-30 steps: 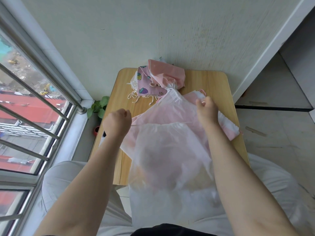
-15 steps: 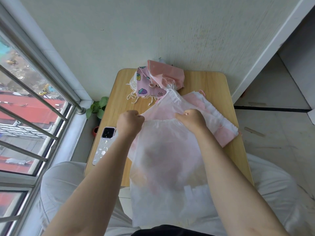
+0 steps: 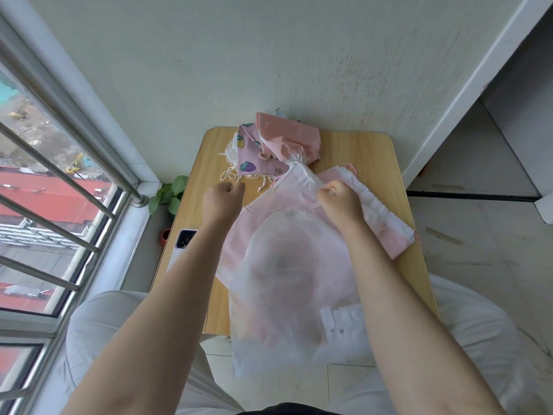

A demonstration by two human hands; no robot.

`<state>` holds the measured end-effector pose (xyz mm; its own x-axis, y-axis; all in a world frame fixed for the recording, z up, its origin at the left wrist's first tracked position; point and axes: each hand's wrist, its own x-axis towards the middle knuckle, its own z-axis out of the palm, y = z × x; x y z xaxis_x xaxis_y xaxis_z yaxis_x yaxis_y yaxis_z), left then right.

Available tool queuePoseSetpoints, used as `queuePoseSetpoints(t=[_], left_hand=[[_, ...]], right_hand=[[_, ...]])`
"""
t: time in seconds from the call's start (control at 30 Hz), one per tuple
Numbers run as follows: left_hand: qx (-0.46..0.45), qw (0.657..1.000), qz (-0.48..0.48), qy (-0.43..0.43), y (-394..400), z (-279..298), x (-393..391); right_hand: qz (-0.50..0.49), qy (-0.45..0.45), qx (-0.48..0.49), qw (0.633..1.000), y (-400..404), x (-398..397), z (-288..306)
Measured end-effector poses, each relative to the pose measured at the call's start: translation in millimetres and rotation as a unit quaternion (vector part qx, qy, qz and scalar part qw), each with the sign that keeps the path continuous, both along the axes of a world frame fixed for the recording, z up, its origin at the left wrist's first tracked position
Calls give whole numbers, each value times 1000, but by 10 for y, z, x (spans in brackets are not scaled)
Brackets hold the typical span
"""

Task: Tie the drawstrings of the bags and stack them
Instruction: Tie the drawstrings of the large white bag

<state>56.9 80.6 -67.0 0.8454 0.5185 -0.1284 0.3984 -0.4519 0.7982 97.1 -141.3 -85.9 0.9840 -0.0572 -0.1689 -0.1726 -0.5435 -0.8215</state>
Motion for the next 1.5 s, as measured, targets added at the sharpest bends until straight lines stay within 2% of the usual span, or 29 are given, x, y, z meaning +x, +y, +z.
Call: queuePoseSetpoints(t=[0.07,0.13,0.2,0.23,0.3,0.37,0.43,0.5,0.53,0.67,0.73,0.9,1.07,1.13,1.23,1.33,1.43,1.5], left_hand=[[-138,990,-7,10,-152,146,83],[-270,962,-23,15,-279,279,133],[-354,932,-76,8,-380,375,154],[-367,924,-106,9,-409,397,161],[-320,938,-134,12,-413,400,173],[-231,968,-100,-1,-339,341,184],[-188,982,15,-15,-229,234,177],[-166,978,128,-6,-115,139,128],[-160,980,121,1,-97,106,91],[-168,977,-97,88,-270,65,-55],[-146,975,-143,90,-375,28,-61],[-162,978,-118,60,-471,-26,5],[-140,978,-121,99,-416,-55,35],[-133,975,-133,114,-422,-69,40],[-99,976,-145,128,-479,-116,84],[-49,981,-132,130,-529,-188,121],[-45,982,-124,134,-547,-228,124],[-63,982,-118,133,-547,-242,126]], right_hand=[[93,17,33,995,155,-9,75],[193,43,61,978,305,-39,142],[271,64,46,959,432,-62,170],[291,60,27,954,482,-63,164],[278,50,-4,959,554,-55,153],[221,70,14,973,570,-46,159],[152,86,73,982,546,-35,170],[98,90,123,984,522,-13,187],[81,91,139,983,520,-2,202],[79,69,155,982,573,56,282],[102,59,158,980,586,68,345],[118,80,165,976,471,131,390],[29,71,90,993,210,241,290],[22,81,84,993,123,261,254],[24,82,93,992,90,247,258],[9,46,78,996,84,268,218],[52,45,-2,998,41,289,193],[114,98,-54,987,30,233,230]])
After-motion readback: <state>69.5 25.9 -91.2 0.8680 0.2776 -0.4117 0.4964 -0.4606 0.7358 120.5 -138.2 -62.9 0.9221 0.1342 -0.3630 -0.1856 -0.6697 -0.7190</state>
